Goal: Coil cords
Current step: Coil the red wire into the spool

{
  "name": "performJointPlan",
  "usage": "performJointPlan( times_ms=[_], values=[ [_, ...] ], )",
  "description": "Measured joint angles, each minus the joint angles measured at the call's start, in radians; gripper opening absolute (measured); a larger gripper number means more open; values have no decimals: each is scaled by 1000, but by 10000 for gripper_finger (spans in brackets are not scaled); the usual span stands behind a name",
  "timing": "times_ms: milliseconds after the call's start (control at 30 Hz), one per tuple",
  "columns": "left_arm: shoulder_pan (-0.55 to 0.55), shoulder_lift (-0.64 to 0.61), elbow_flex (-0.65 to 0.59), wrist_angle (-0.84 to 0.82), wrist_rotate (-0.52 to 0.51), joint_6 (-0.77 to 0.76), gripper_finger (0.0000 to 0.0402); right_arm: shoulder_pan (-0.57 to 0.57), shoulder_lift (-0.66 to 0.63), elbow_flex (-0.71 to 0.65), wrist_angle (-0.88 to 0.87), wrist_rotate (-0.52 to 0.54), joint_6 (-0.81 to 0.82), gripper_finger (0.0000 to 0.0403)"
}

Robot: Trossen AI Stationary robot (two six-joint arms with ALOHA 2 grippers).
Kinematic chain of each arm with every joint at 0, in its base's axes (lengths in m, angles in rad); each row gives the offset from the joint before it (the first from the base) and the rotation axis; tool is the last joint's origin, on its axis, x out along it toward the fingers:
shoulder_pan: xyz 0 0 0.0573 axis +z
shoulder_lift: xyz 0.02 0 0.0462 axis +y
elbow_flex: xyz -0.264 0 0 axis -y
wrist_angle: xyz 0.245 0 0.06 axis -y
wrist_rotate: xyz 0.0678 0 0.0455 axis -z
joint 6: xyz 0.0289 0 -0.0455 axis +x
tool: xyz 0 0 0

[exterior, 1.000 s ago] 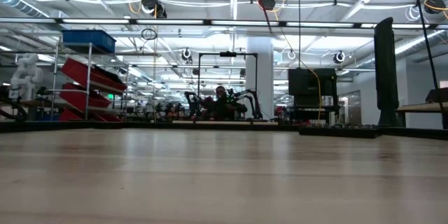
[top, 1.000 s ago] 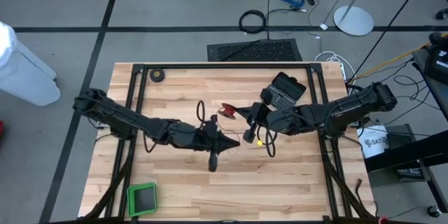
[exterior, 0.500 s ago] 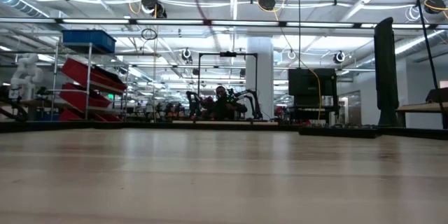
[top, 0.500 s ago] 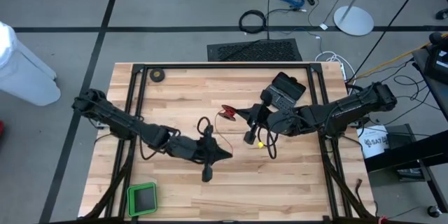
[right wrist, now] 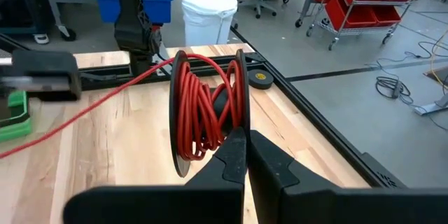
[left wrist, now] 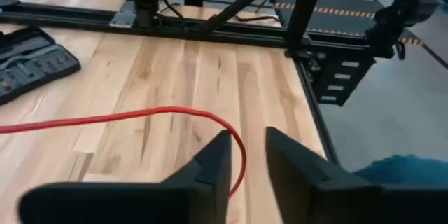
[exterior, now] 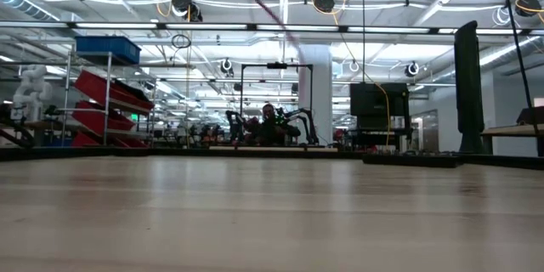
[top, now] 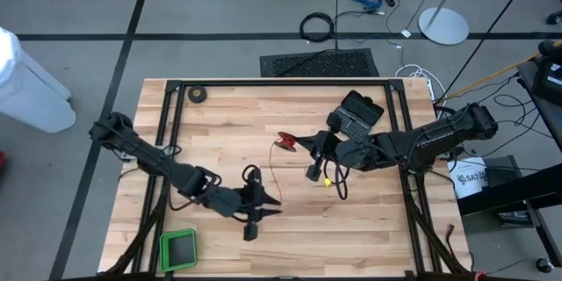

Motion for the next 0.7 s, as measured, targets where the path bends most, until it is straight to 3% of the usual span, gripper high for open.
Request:
performJointPlan(
  times_ms=[167, 433, 567, 700],
  values=[
    [-41, -44, 0, -145, -53, -108, 137, -3, 0, 0, -5, 0, 0, 0],
    [-113, -138, 0, -228, -202, -136, 140, -3, 0, 0, -23, -5, 7, 0],
    [-128, -165, 0, -214, -374, -85, 140, -3, 0, 0, -18, -25, 8, 0],
    [-121, -145, 0, -217, -649, 15, 140, -3, -1, 0, -9, -27, 8, 0]
  ],
)
